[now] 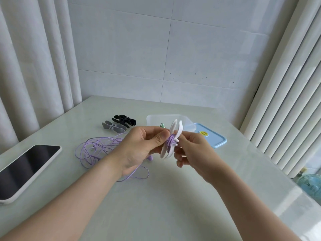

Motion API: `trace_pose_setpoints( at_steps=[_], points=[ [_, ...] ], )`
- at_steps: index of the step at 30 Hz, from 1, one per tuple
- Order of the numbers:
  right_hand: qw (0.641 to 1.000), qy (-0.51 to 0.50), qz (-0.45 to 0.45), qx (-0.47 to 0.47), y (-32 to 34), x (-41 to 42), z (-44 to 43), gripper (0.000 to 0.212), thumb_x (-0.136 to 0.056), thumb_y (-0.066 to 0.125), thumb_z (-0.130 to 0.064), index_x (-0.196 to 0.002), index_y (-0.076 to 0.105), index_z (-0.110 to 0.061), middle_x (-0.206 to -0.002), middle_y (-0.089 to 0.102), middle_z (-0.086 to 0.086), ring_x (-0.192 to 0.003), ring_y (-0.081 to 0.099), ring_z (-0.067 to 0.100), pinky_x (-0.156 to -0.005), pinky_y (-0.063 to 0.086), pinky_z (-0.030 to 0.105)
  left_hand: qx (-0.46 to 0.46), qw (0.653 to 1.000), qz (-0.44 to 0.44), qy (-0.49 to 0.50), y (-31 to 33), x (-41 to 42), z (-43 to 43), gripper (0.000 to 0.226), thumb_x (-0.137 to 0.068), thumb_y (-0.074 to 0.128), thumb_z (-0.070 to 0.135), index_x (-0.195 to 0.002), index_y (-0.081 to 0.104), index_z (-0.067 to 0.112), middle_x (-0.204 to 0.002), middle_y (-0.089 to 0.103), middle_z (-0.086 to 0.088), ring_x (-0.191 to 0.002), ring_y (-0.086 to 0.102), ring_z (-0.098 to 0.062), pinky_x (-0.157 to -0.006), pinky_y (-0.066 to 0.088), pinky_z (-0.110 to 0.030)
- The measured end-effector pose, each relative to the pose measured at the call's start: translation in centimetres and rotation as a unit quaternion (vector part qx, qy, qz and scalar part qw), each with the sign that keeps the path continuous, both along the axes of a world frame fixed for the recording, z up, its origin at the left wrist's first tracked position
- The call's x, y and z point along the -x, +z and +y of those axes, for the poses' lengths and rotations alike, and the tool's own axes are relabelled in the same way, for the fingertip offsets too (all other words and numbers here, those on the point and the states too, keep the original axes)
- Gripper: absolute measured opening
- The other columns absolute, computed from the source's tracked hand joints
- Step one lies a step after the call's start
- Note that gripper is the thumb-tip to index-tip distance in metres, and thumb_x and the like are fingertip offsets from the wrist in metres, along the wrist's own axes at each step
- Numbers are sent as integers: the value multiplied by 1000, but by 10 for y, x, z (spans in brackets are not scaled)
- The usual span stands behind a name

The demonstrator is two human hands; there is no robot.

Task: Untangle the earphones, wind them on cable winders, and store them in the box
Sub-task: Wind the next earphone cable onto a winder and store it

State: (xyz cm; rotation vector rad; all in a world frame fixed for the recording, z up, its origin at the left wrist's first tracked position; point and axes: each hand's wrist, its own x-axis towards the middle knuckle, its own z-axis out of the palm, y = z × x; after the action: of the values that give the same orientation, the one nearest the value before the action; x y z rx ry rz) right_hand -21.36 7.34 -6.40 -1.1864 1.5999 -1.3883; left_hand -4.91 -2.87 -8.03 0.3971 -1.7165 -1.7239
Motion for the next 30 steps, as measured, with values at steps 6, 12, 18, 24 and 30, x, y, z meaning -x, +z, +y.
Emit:
trace_pose_setpoints(
  at_steps=[6,12,18,24,30],
  points=[
    [971,-75,214,71,-8,-17,-3,23,-102,42,-6,-94,63,-13,-78,68,7,-58,63,17,-49,60,43,-42,999,-7,32,1,1,6,40,-94,64,49,-107,79,14,-109,77,-20,-93,74,-31,-63,26,-38],
    [992,20,93,79,-2,-24,2,27,-102,45,-5,-103,71,-11,-85,75,-3,-81,72,24,-69,65,48,56,979,-17,197,-1,7,11,25,-107,60,30,-97,81,19,-89,77,-13,-74,64,-24,-55,56,-51],
    [985,4,115,131,-9,-17,-2,19,-95,78,-17,-113,73,-17,-96,79,4,-88,75,19,-82,63,40,189,949,-14,251,0,12,12,10,-99,72,28,-93,79,25,-83,78,5,-77,74,-22,-55,60,-48],
    [989,-56,15,139,-14,-13,-6,24,-103,66,-16,-126,60,-20,-109,77,1,-95,75,18,-93,60,39,174,965,-38,193,-5,14,9,12,-103,67,17,-106,76,25,-84,78,5,-72,73,-13,-53,49,-21],
    [986,-101,19,131,-11,-10,-8,16,-106,55,-19,-108,70,-15,-93,74,4,-82,62,13,-85,51,32,329,911,-111,223,-11,14,0,31,-104,60,14,-105,77,39,-105,60,16,-82,61,-8,-68,51,-24]
  ],
)
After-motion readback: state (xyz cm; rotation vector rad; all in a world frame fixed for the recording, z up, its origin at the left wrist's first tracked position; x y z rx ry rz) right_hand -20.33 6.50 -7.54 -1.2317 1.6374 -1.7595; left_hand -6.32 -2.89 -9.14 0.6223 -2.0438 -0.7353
